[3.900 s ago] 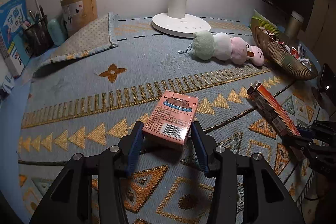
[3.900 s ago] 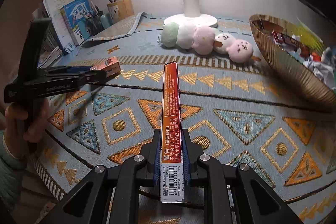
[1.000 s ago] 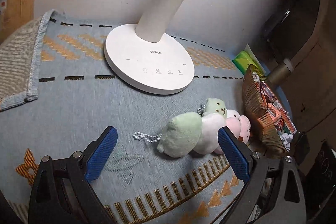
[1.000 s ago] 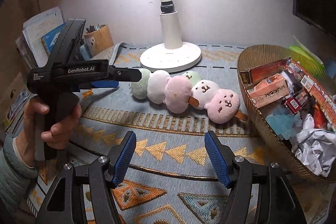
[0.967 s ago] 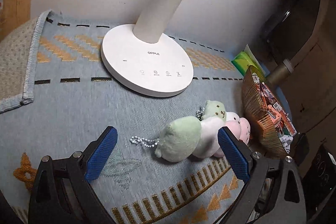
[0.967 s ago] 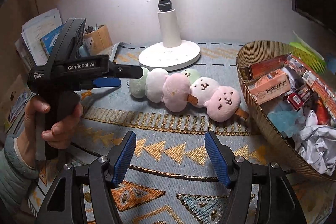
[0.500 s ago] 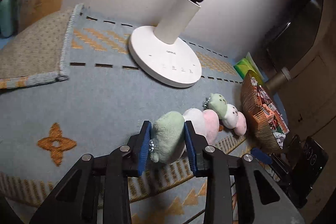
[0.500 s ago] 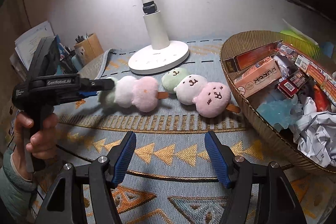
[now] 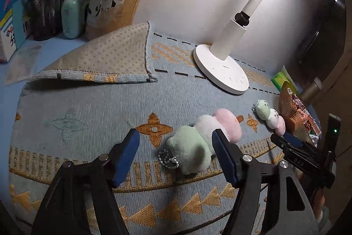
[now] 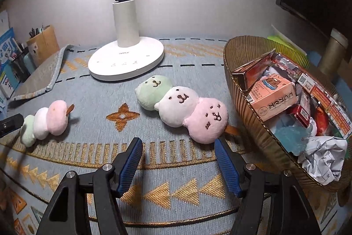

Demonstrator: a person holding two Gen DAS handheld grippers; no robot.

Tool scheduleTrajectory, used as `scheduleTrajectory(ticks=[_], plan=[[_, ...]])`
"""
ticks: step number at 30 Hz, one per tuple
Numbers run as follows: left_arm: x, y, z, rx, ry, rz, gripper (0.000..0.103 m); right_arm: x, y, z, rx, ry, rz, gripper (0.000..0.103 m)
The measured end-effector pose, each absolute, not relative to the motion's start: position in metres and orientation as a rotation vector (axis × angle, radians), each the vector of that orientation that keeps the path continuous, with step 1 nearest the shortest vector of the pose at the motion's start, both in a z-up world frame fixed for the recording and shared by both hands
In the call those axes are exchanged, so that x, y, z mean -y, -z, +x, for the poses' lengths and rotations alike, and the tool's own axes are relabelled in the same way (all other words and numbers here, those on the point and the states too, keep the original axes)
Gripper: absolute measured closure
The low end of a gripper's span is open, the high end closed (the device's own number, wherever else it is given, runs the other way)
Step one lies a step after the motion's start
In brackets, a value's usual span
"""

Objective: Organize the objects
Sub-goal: 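Grasp the green-white-pink dango plush with the left gripper while the right grasps the bear dango plush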

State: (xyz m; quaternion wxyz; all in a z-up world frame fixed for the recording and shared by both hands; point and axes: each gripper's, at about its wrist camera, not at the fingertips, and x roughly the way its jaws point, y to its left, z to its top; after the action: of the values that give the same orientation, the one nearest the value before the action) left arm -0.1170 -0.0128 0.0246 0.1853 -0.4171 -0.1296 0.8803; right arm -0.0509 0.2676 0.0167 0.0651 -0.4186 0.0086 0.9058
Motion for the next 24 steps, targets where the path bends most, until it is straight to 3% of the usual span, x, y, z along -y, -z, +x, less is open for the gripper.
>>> scheduleTrajectory(ticks=[4, 10, 14, 17, 19, 24], plan=[[0.007, -0.033, -0.108, 0.372, -2.486, -1.098, 0.036, -0.269, -0.015, -0.065, -0.087, -2.734, -1.248, 0.037], [-0.005, -0.03, -0.107, 0.306, -2.504, -1.091, 0.036, -0.231, -0.029, -0.056, 0.118, -3.039, -1.393, 0.037], [-0.017, -0.028, -0.108, 0.215, -2.523, -1.086, 0.035, -0.234, -0.06, -0.043, 0.184, -3.055, -1.216, 0.033], [-0.025, -0.027, -0.109, 0.12, -2.568, -1.064, 0.026, -0.234, -0.071, -0.068, 0.271, -2.958, -1.205, 0.029], [-0.029, -0.025, -0.108, 0.071, -2.578, -1.061, 0.018, -0.229, -0.068, -0.099, 0.367, -2.847, -1.356, 0.028], [-0.022, -0.035, -0.102, 0.059, -2.621, -0.981, 0.012, -0.224, -0.042, -0.159, 0.587, -2.579, -1.67, 0.028]])
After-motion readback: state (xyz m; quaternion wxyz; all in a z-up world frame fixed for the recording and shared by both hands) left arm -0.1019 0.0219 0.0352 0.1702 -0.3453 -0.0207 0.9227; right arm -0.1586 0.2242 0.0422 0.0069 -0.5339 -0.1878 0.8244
